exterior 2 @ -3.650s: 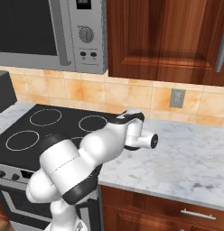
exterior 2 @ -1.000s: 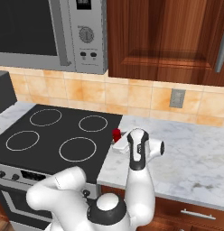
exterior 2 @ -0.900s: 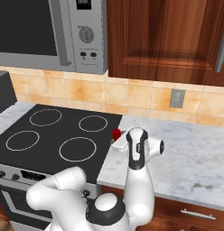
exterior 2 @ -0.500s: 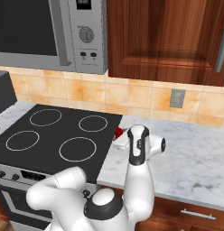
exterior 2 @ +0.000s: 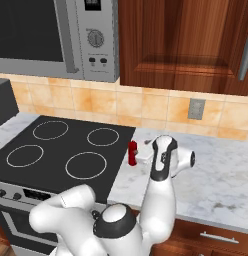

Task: Collect the paprika, ketchup, and shaker from the cabinet and place them next to the stove.

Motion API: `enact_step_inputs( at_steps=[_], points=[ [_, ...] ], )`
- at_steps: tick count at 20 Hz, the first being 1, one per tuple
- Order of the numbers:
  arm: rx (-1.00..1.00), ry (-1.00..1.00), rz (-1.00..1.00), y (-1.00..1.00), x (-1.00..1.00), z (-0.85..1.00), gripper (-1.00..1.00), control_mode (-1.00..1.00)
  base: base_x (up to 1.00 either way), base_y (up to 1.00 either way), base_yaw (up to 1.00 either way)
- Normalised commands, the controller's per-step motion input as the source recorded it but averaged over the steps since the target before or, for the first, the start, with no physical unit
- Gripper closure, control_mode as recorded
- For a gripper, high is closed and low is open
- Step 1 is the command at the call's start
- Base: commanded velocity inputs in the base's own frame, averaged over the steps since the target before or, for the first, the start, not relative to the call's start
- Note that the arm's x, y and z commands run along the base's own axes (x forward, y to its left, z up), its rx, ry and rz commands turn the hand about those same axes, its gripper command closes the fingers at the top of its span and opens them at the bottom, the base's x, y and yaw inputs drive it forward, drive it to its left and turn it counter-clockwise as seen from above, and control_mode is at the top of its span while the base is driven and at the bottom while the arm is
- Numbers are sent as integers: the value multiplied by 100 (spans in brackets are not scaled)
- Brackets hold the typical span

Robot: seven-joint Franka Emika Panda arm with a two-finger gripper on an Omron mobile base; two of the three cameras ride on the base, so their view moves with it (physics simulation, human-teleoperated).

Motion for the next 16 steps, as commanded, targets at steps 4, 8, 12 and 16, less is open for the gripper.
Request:
enact_step_inputs(
  at_steps=[4,8,12,16],
  points=[
    [2,-2,0,-11,-63,31,-100,-100,0,0,0],
    [5,-3,-1,1,-99,34,-100,-100,0,0,0],
    [4,0,-4,14,-100,44,-100,-100,0,0,0],
    [3,0,-7,27,-97,54,-100,-100,0,0,0]
  ],
)
